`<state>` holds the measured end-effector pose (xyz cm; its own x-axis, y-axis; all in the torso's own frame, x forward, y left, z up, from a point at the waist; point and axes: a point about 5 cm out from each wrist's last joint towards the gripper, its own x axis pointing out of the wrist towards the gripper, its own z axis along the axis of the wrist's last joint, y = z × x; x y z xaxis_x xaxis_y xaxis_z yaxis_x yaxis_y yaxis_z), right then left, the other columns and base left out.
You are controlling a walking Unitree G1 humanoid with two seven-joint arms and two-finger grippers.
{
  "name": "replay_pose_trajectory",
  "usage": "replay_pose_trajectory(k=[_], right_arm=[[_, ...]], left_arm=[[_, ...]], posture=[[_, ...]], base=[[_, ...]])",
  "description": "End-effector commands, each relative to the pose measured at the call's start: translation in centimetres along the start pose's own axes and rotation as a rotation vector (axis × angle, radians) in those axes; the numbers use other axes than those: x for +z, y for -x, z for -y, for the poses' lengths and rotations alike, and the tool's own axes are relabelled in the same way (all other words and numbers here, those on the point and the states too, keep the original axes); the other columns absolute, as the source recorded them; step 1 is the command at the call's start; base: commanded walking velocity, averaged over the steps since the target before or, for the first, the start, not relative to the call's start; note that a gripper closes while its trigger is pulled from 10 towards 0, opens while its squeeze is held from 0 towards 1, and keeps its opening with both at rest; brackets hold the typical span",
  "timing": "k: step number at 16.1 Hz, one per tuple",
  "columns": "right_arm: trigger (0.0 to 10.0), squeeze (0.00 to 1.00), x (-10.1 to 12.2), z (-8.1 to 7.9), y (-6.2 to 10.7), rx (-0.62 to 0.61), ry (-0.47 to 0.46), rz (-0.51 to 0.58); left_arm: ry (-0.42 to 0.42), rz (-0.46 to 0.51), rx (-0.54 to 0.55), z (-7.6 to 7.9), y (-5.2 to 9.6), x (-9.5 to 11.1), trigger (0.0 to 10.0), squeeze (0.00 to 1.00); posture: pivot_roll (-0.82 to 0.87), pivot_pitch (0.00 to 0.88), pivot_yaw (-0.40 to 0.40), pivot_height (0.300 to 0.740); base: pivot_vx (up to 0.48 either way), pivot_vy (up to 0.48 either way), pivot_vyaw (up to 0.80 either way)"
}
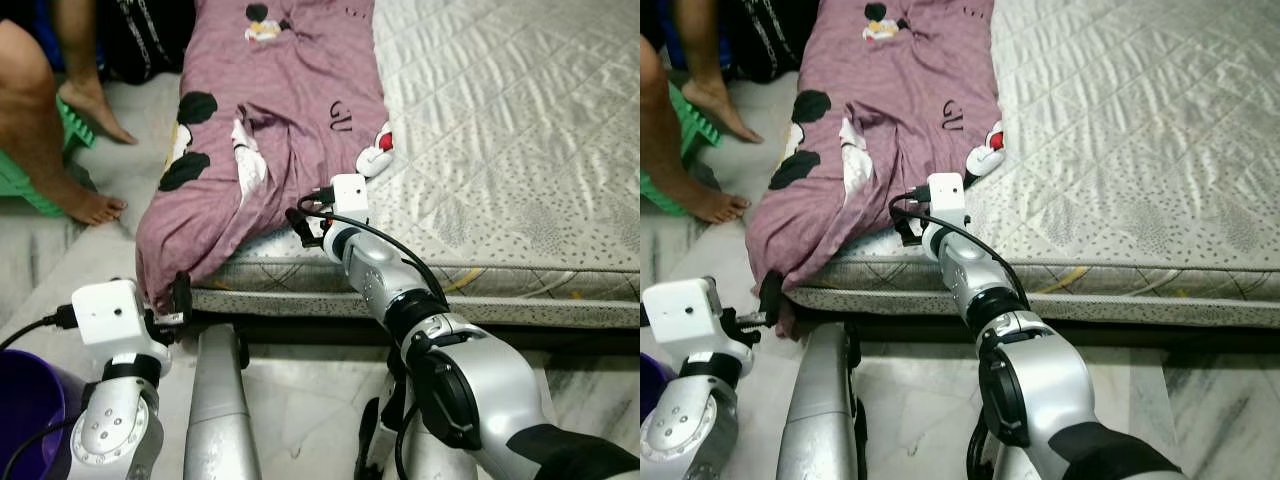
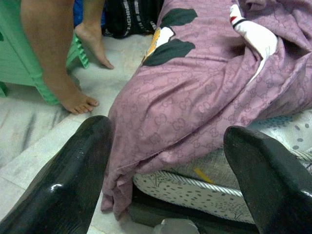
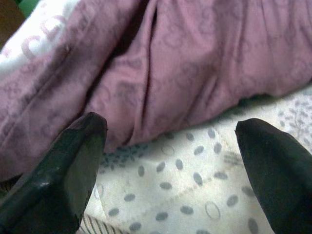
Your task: Clean up the room
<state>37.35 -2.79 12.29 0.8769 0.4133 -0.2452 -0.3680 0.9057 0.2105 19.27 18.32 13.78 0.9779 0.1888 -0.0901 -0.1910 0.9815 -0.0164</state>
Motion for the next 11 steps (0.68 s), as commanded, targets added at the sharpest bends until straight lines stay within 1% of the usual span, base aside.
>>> replay_pose_trajectory(k=[1,2,4,6,7,8,11], right_arm=[[10.0,0.00,0.9,-0.9,-0.3,0.013,-0.017,0.043],[10.0,0.00,1.2,-0.9,-0.3,0.005,-0.024,0.072],[10.0,0.00,0.9,-0.5,-0.1,-0.007,-0.026,0.082],[10.0,0.00,0.4,-0.2,0.0,-0.006,0.009,0.079],[10.0,0.00,0.2,-0.2,0.1,-0.004,0.026,0.075],[10.0,0.00,0.1,-0.2,0.1,-0.003,0.025,0.073],[10.0,0.00,0.6,-0.4,0.0,0.001,0.051,0.097]], left_arm=[[-0.009,0.011,0.006,0.1,0.1,0.5,10.0,0.00],[-0.008,0.011,0.004,0.2,0.0,0.5,10.0,0.00],[-0.003,0.012,-0.004,0.3,-0.4,0.6,10.0,0.00],[0.000,0.010,-0.014,0.6,-0.6,0.5,10.0,0.00],[0.004,0.011,-0.025,0.9,-0.8,0.5,10.0,0.00],[0.007,0.013,-0.028,1.0,-1.0,0.5,10.0,0.00],[0.013,0.019,-0.031,1.3,-1.3,0.5,10.0,0.00]], posture=[[0.39,0.264,-0.022,0.537],[0.38,0.261,-0.021,0.537],[0.37,0.252,-0.018,0.537],[0.35,0.241,-0.018,0.537],[0.35,0.238,-0.023,0.537],[0.35,0.237,-0.023,0.537],[0.34,0.212,-0.034,0.537]], base=[[0.000,0.000,0.00],[0.000,0.000,0.00],[0.000,0.000,0.00],[0.000,0.000,0.00],[0.000,0.000,0.79],[0.000,0.000,0.79],[0.000,0.000,0.64]])
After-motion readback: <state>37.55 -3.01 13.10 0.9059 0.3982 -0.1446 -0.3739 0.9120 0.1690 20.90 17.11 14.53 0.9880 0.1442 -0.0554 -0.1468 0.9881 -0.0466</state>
